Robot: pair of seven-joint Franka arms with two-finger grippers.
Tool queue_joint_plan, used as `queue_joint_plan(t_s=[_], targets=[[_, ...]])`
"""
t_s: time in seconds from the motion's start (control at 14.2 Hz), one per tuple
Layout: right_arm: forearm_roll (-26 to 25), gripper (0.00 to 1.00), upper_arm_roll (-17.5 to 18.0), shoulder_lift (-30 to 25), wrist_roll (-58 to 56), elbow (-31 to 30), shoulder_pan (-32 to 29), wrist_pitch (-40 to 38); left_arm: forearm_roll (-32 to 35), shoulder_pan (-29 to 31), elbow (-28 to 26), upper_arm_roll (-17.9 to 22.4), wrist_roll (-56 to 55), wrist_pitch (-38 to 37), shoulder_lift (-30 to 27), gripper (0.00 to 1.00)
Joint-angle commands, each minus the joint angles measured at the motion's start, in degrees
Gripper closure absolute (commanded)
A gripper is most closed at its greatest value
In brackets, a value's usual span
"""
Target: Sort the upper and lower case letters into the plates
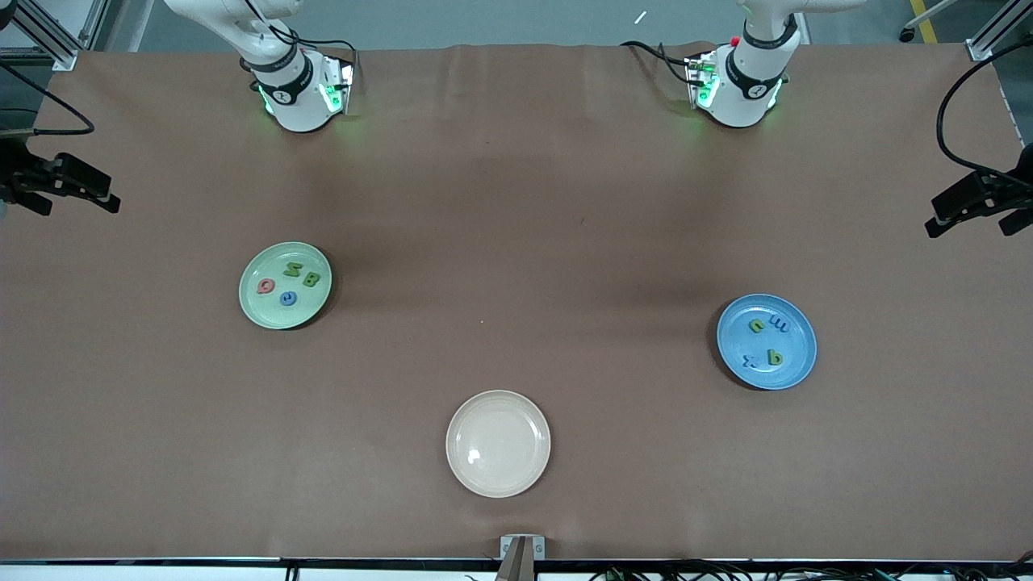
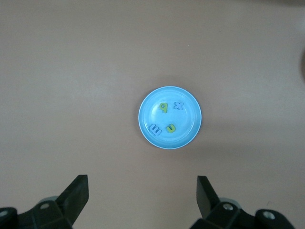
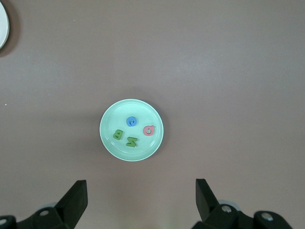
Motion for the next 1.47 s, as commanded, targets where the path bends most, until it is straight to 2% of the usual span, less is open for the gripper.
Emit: queue_joint_plan(t_s=[0.0, 0.7, 0.98, 1.4], targets=[[-0.66, 0.0, 0.52, -1.47, -0.29, -1.46, -0.48, 0.45, -0.96, -0.23, -0.81, -1.4, 0.16, -0.35, -1.23, 0.0], [-0.66, 0.0, 0.43, -1.91, -0.29, -2.69, -0.65, 0.28, -0.25, -0.32, -0.2, -2.11, -0.11, -0.08, -2.99, 0.0], [-0.66, 0.0, 0.43, -2.35, -0.29, -2.69, -0.56, 0.01, -0.43, -0.32, -0.11, -2.29, -7.67, -0.26, -2.99, 0.0], [-0.66, 0.0, 0.52, -2.44, -0.29, -2.69, -0.3, 0.1, -0.17, -0.23, 0.59, -4.04, -5.83, -0.61, -2.99, 0.0]])
